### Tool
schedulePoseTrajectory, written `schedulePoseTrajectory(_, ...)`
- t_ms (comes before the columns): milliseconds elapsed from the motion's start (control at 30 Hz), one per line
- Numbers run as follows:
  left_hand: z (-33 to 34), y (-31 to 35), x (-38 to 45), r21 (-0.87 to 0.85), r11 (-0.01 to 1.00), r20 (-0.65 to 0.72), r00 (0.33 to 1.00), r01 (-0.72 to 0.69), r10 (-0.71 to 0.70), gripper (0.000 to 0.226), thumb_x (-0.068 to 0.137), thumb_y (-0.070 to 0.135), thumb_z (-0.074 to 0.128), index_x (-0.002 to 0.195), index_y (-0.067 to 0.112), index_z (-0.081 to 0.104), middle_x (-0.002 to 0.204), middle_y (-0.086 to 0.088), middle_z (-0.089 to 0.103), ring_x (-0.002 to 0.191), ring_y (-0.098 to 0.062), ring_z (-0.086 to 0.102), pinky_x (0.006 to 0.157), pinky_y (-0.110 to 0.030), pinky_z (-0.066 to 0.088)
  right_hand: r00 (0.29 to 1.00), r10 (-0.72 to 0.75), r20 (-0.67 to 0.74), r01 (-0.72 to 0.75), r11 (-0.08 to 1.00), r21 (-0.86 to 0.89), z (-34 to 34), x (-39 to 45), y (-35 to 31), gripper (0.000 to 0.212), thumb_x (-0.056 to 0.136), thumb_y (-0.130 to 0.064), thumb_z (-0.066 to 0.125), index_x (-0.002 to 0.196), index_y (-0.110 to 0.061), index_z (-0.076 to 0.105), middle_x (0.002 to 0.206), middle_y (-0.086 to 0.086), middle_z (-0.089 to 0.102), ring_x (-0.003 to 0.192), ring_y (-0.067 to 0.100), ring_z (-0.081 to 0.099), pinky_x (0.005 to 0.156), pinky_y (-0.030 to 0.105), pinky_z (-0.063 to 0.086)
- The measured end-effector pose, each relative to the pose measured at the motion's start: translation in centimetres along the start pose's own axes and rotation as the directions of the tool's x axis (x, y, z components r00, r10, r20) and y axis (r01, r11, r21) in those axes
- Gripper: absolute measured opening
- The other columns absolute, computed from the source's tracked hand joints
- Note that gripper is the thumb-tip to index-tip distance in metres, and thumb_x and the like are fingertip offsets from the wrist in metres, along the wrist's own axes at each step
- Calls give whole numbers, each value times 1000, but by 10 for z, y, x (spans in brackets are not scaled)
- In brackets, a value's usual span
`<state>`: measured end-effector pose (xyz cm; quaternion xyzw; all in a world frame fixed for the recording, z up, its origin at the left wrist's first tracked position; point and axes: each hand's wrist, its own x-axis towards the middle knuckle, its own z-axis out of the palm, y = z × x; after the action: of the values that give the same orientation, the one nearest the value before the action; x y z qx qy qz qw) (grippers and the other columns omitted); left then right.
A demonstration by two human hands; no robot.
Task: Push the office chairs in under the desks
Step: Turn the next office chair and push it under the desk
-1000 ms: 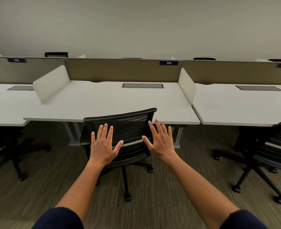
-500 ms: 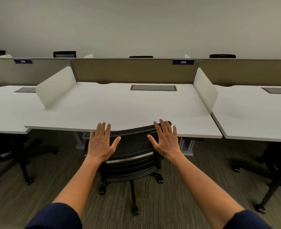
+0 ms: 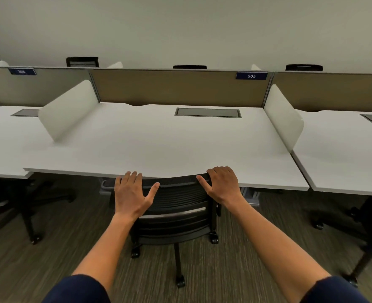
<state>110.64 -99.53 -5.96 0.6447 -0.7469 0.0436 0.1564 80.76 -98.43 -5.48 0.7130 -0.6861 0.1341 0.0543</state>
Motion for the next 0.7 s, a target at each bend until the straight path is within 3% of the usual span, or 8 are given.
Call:
schedulePoseTrajectory(100, 1, -16, 11, 15, 1000, 2, 1000, 9, -10, 95, 88, 79, 21, 133, 5, 61, 140, -15, 60, 138, -33, 48, 119, -55, 24, 1000, 4, -11, -4, 1000, -26, -2, 7, -13, 78, 95, -69, 13, 76, -12, 62, 69, 1, 59, 68, 23, 56, 66, 34, 42)
schedulePoseTrajectory(167, 1, -24, 18, 14, 1000, 5, 1000, 9, -9, 96, 88, 79, 20, 131, 5, 63, 137, -15, 62, 136, -33, 50, 119, -55, 25, 1000, 8, -18, -8, 999, -32, -1, 9, -20, 76, 95, -64, 11, 69, -11, 59, 62, 1, 52, 60, 22, 51, 59, 32, 34)
schedulePoseTrajectory(333, 3, -57, 49, 15, 999, 30, 999, -38, 38, 94, 89, 78, 20, 123, 5, 68, 125, -15, 70, 124, -34, 60, 114, -57, 34, 996, 37, -77, -39, 999, -26, 12, 23, -47, 62, 93, -48, 8, 61, -12, 46, 58, 2, 46, 55, 25, 46, 56, 32, 28)
schedulePoseTrajectory(600, 13, -71, 88, -28, 992, 25, 992, -121, 121, 86, 91, 75, 24, 112, 6, 71, 109, -12, 74, 111, -33, 64, 107, -54, 40, 986, 112, -126, -115, 993, -21, 25, 52, -56, 54, 94, -41, 13, 58, -13, 43, 56, 3, 43, 53, 26, 45, 55, 32, 29)
schedulePoseTrajectory(700, 20, -79, 92, -30, 992, 7, 992, -124, 124, 82, 91, 73, 28, 106, 6, 73, 105, -12, 75, 108, -33, 65, 106, -55, 40, 981, 93, -168, -99, 995, -29, 36, 55, -59, 54, 94, -39, 20, 58, -11, 50, 56, 5, 50, 51, 26, 46, 53, 31, 29)
